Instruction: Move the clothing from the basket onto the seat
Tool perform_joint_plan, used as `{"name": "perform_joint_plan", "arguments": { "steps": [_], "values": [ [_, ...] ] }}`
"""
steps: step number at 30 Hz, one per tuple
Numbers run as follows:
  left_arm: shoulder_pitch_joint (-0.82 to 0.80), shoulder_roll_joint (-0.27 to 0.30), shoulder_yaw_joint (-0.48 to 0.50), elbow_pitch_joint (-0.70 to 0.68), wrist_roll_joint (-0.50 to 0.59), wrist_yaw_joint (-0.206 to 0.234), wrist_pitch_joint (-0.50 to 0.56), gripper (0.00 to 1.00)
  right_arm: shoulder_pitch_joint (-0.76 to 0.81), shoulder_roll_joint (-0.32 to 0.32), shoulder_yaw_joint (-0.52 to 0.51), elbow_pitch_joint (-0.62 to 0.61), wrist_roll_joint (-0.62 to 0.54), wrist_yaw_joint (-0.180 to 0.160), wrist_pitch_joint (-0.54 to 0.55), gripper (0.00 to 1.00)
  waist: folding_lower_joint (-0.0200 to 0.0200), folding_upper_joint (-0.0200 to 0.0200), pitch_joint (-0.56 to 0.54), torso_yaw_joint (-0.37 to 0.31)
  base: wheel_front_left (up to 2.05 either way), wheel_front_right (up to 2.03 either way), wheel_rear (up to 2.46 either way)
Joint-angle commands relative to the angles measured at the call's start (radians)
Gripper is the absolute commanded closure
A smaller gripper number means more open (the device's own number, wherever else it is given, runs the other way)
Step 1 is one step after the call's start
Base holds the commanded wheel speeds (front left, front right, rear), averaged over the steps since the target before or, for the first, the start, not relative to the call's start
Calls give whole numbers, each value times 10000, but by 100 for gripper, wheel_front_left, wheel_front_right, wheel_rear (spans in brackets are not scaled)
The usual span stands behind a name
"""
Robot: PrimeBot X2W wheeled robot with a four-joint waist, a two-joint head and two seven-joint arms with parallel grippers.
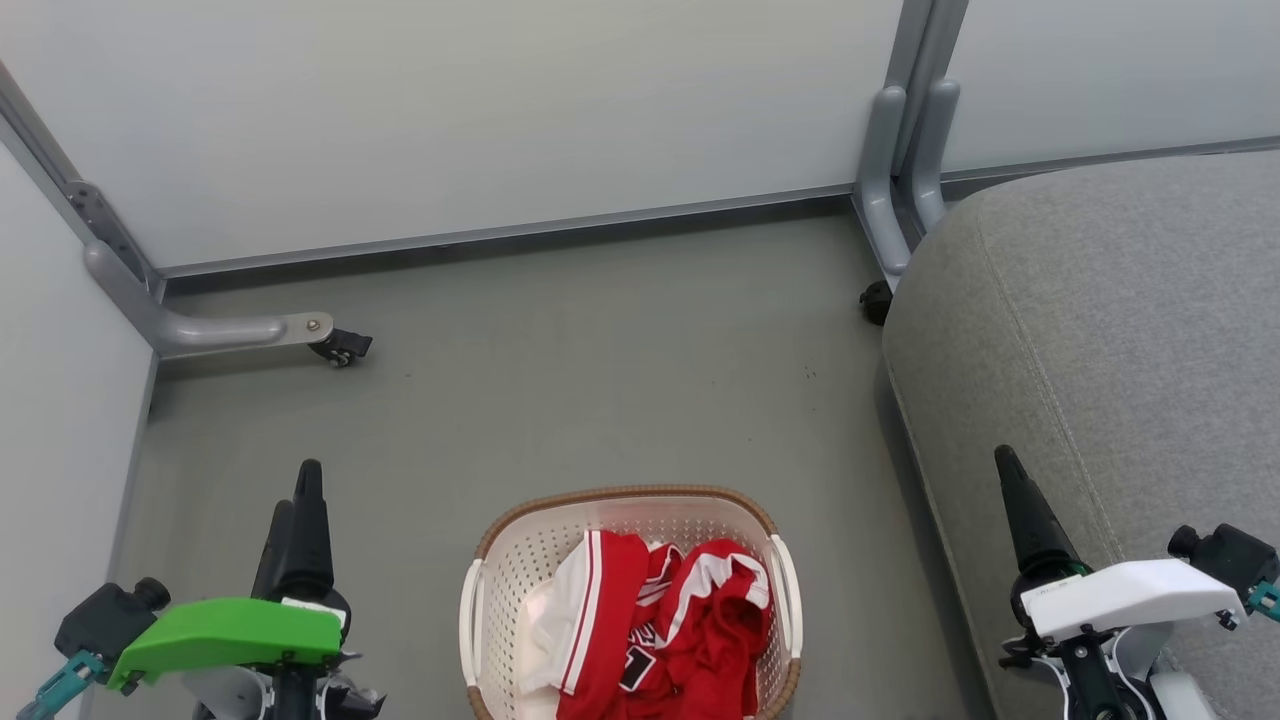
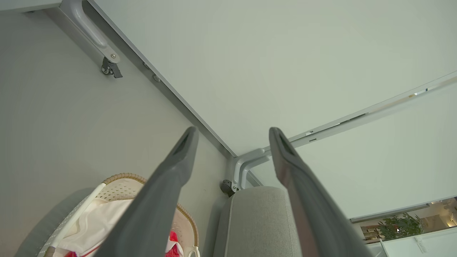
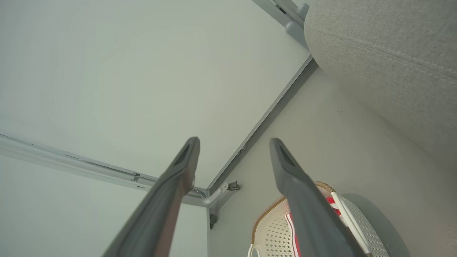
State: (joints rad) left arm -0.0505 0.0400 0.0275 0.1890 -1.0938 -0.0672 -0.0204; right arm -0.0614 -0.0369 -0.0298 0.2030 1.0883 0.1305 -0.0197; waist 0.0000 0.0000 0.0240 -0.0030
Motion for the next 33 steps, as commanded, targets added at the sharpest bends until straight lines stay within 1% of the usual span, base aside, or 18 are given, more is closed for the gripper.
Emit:
{"name": "perform_joint_plan", "arguments": {
  "steps": [1, 13, 20, 33],
  "values": [
    [-33, 67, -67, -249, 493, 96, -111, 0, -49, -73, 80, -232, -470, 2, -113, 0, 0, 0, 10, -2, 0, 0, 0],
    [104, 88, -470, -685, 2842, 608, -542, 0, 41, -90, 412, -627, -2553, 3, -541, 0, 0, 0, 74, -40, 0, 0, 0],
    [175, 131, -706, -874, 3789, 863, -755, 0, 142, -97, 557, -781, -3522, 3, -759, 0, 0, 0, 63, -50, 0, 0, 0],
    [373, 241, -1163, -1119, 5419, 1127, -1143, 0, 354, -111, 838, -1007, -5092, 3, -1149, 0, 0, 0, 0, -74, 0, 0, 0]
  ]
}}
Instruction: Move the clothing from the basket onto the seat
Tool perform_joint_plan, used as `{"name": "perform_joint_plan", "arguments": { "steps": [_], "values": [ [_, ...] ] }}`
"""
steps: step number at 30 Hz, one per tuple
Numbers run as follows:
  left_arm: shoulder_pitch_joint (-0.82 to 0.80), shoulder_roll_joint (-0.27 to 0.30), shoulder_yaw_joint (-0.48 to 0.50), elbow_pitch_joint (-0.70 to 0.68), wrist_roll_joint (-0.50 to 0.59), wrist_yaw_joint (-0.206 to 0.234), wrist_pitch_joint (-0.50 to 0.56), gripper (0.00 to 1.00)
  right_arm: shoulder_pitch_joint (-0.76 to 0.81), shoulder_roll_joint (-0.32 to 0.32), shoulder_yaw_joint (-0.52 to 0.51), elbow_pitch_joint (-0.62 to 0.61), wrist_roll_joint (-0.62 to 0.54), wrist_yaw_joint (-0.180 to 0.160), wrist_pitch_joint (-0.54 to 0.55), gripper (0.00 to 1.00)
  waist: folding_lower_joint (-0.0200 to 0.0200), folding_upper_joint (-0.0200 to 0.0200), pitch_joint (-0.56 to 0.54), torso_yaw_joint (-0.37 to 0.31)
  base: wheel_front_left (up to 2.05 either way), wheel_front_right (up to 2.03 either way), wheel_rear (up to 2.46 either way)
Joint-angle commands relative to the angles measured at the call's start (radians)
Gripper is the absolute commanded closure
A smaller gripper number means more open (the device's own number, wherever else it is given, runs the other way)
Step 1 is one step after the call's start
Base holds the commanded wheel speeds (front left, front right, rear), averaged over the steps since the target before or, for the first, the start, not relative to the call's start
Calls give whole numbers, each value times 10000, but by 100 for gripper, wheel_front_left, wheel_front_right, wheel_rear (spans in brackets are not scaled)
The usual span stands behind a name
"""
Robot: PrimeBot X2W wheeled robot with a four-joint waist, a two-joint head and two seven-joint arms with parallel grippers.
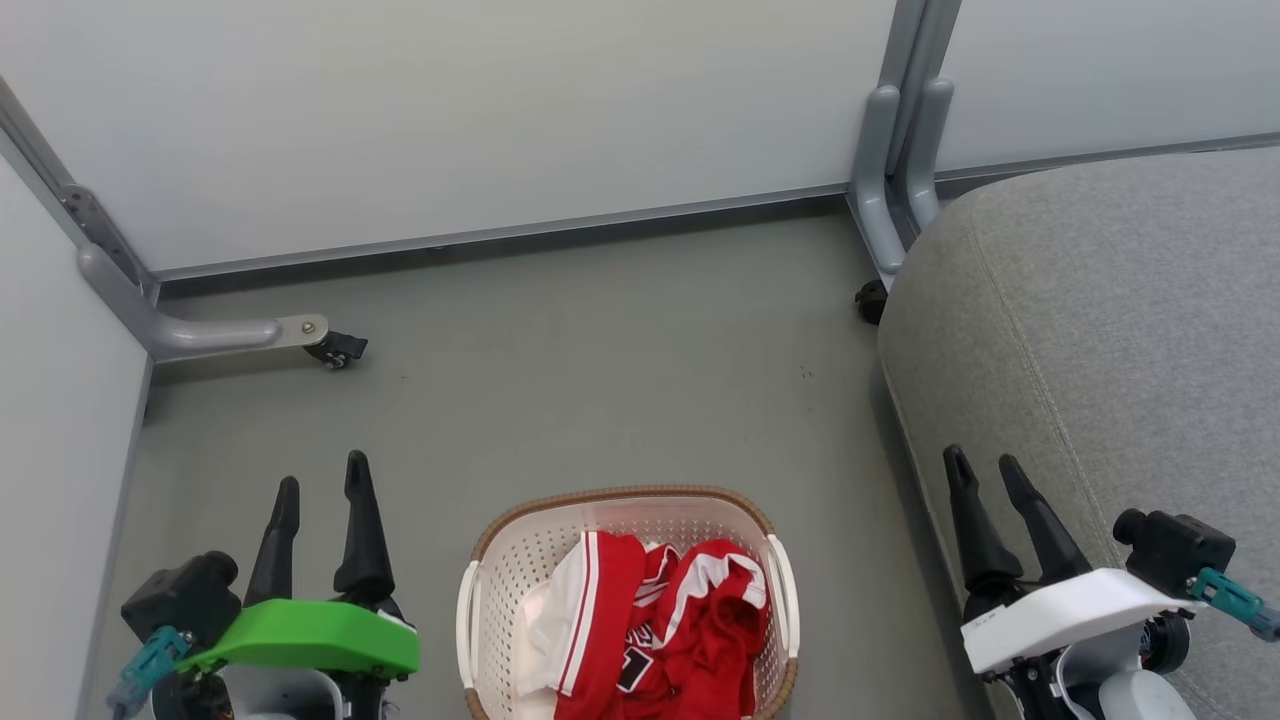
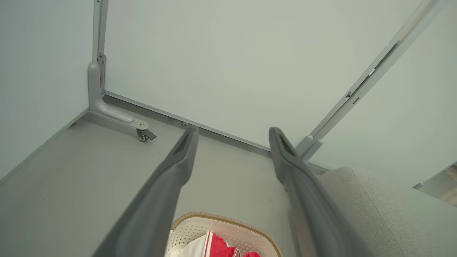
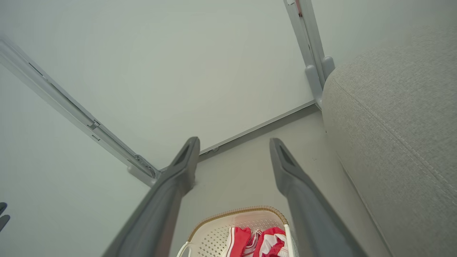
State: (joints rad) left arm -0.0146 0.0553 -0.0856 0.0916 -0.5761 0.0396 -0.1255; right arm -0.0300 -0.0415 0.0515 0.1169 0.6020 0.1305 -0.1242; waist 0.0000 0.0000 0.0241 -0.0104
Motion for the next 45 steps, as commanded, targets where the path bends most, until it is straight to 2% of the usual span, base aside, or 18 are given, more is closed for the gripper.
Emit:
{"name": "perform_joint_plan", "arguments": {
  "steps": [1, 8, 25, 45],
  "values": [
    [22, 90, -56, -158, 329, 83, -121, 0, 54, -66, 41, -160, -329, 3, -133, 0, 0, 0, -2, 0, 0, 0, 0],
    [108, 84, -173, -313, 973, 246, -300, 0, 128, -73, 179, -295, -958, 3, -317, 0, 0, 0, -6, -13, 0, 0, 0],
    [282, 26, -399, -389, 2567, 66, -707, 0, 254, -86, 424, -574, -2561, 2, -721, 0, 0, 0, 30, -78, 0, 0, 0],
    [444, -45, -499, -411, 4135, 172, -1110, 0, 360, -101, 641, -752, -4122, 2, -1120, 0, 0, 0, 15, -120, 0, 0, 0]
  ]
}}
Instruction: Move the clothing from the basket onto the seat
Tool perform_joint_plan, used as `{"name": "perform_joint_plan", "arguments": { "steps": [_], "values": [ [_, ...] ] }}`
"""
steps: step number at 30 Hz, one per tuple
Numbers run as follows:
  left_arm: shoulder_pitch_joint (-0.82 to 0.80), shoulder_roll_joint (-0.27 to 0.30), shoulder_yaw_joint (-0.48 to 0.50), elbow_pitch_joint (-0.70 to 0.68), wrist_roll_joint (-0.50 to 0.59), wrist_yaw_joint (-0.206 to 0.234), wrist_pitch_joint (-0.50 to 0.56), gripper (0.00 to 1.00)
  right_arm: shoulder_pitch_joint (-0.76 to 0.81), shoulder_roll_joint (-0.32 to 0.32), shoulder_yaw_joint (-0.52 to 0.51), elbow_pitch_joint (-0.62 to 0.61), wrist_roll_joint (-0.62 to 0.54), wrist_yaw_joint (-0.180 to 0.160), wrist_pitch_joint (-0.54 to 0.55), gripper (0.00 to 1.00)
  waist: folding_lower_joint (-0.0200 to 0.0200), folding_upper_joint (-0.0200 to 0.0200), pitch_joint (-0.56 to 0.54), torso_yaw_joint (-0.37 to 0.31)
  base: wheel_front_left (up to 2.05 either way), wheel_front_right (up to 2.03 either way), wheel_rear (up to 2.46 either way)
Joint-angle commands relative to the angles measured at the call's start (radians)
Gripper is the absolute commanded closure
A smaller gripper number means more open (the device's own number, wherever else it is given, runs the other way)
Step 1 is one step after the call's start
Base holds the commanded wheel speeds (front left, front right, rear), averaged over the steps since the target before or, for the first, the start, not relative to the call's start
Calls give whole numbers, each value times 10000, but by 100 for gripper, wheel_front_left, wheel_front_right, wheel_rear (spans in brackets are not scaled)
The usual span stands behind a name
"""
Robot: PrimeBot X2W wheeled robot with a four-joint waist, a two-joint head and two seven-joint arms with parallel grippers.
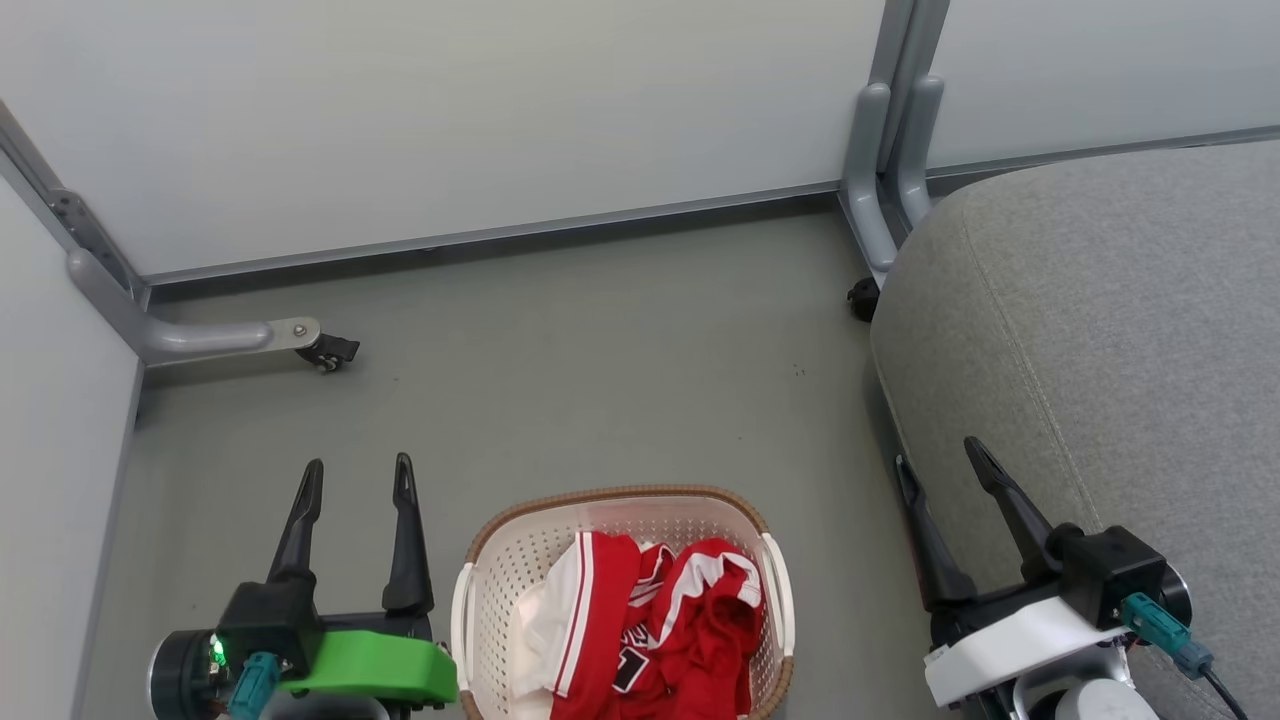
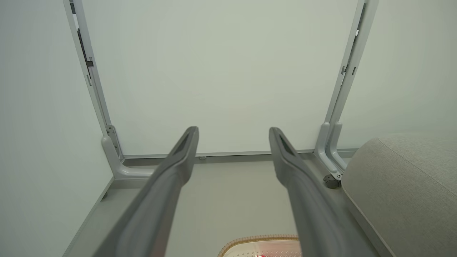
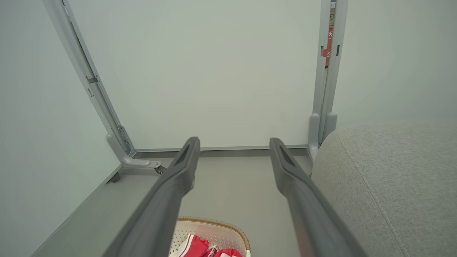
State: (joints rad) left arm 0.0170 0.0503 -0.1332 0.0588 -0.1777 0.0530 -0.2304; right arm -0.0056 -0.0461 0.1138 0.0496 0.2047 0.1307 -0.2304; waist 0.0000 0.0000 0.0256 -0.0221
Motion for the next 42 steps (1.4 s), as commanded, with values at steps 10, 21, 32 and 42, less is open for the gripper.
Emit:
{"name": "perform_joint_plan", "arguments": {
  "steps": [10, 21, 32, 42],
  "values": [
    [200, 4, -150, -126, 915, 119, -246, 0, 171, -62, 121, -157, -829, 0, -250, 0, 0, 0, -4, -62, 0, 0, 0],
    [284, 8, -253, 42, 1305, 149, -357, 0, 210, -66, 195, -212, -1245, 0, -363, 0, 0, 0, -43, -79, 0, 0, 0],
    [312, 7, -280, 46, 1243, 127, -357, 0, 275, -64, 221, -187, -1237, -1, -363, 0, 0, 0, -88, -73, 0, 0, 0],
    [256, 8, -152, 391, 276, 2, -345, 0, 312, -65, 253, -162, -1202, -1, -362, 0, 0, 0, 38, -63, 0, 0, 0]
  ]
}}
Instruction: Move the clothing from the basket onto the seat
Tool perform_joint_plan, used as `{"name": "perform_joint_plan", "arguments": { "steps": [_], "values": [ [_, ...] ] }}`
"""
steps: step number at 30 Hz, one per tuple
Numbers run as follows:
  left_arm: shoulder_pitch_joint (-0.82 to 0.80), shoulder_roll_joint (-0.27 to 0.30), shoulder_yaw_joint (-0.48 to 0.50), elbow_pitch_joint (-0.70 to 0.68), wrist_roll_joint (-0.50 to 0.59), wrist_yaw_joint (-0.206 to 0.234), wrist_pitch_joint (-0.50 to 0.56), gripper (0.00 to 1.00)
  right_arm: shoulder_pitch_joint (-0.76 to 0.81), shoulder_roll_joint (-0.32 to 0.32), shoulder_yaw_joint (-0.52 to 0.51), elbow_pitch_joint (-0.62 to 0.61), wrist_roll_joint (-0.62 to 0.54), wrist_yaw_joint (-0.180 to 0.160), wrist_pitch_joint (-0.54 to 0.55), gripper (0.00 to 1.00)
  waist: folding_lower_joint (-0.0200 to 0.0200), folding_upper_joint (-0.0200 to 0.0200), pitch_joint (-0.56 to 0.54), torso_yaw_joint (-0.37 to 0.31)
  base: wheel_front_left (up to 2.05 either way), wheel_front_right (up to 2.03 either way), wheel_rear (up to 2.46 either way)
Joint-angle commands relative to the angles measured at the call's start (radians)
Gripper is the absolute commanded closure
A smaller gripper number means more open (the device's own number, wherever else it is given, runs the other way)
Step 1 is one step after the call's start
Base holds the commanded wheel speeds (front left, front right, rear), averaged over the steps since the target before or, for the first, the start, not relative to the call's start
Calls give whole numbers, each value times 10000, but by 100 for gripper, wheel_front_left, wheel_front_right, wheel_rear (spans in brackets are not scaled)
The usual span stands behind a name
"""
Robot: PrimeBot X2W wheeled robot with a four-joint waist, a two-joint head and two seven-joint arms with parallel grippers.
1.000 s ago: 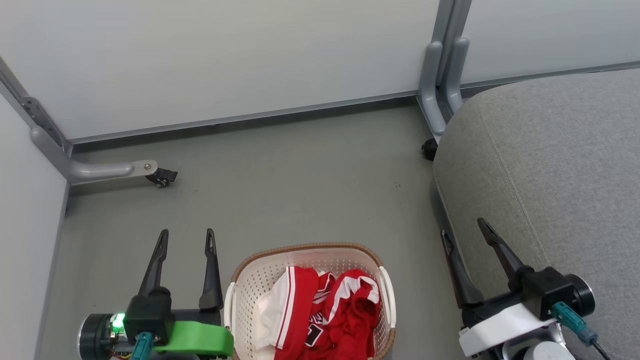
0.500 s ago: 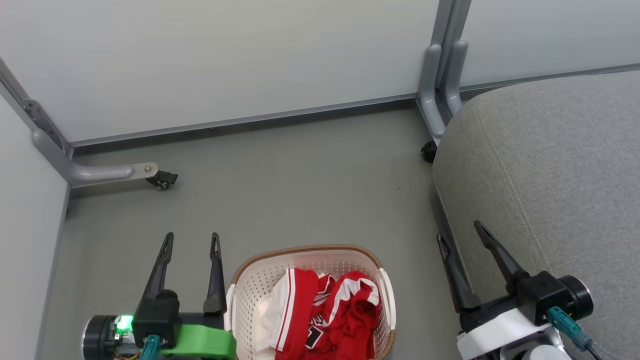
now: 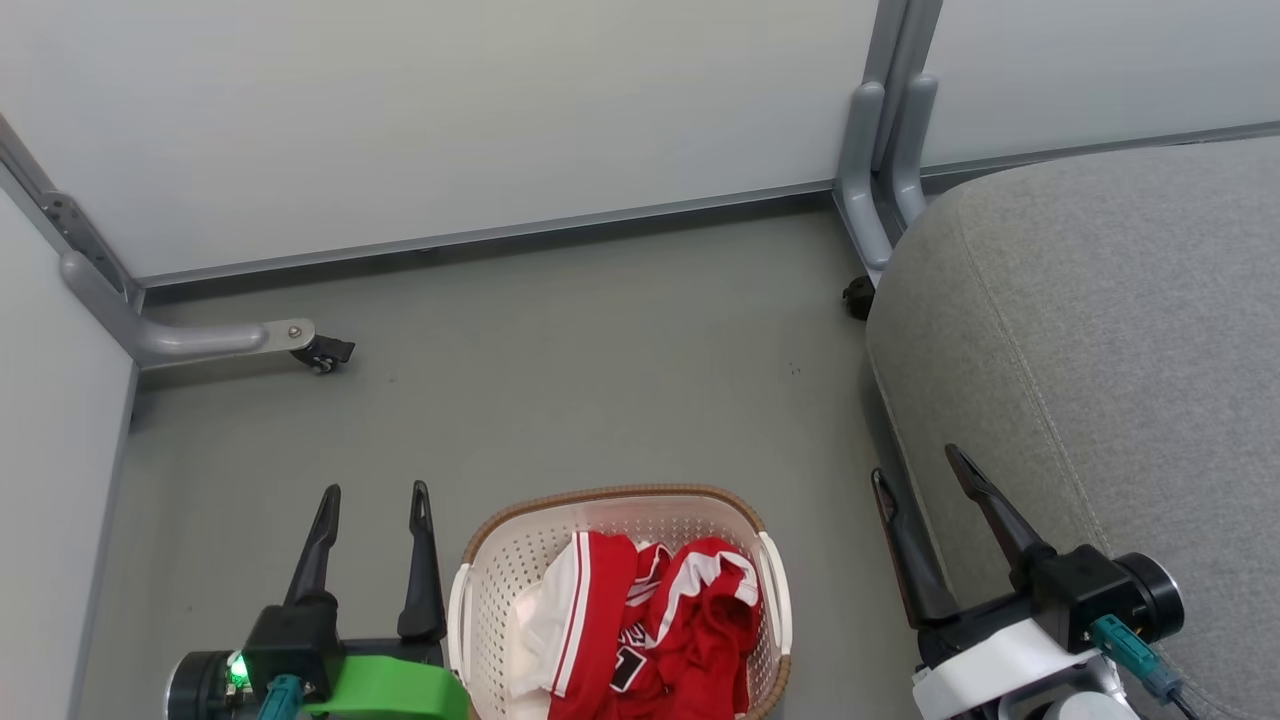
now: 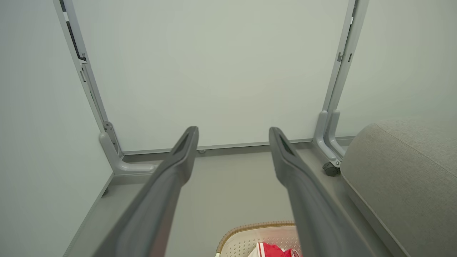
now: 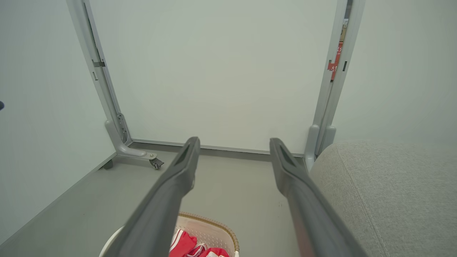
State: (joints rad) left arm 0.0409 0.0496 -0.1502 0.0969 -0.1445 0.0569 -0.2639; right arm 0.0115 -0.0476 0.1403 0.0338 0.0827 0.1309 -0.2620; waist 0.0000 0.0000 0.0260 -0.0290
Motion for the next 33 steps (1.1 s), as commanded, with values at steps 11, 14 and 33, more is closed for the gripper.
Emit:
{"name": "perform_joint_plan", "arguments": {
  "steps": [11, 14, 33],
  "values": [
    [-560, 17, -305, 538, 147, -231, -9, 0, -291, -46, -144, -72, 115, -3, -45, 0, 0, 0, 989, -62, 0, 0, 0],
    [-889, 18, -373, 705, 235, -390, -9, 0, -495, -46, -211, -101, 138, -3, -45, 0, 0, 0, 1462, -108, 0, 0, 0],
    [-4178, 27, -1491, 3919, 331, -1128, -11, 0, -2379, -45, -631, -571, -76, -3, -35, 0, 0, 0, 5102, -41, 0, 0, 0]
  ]
}}
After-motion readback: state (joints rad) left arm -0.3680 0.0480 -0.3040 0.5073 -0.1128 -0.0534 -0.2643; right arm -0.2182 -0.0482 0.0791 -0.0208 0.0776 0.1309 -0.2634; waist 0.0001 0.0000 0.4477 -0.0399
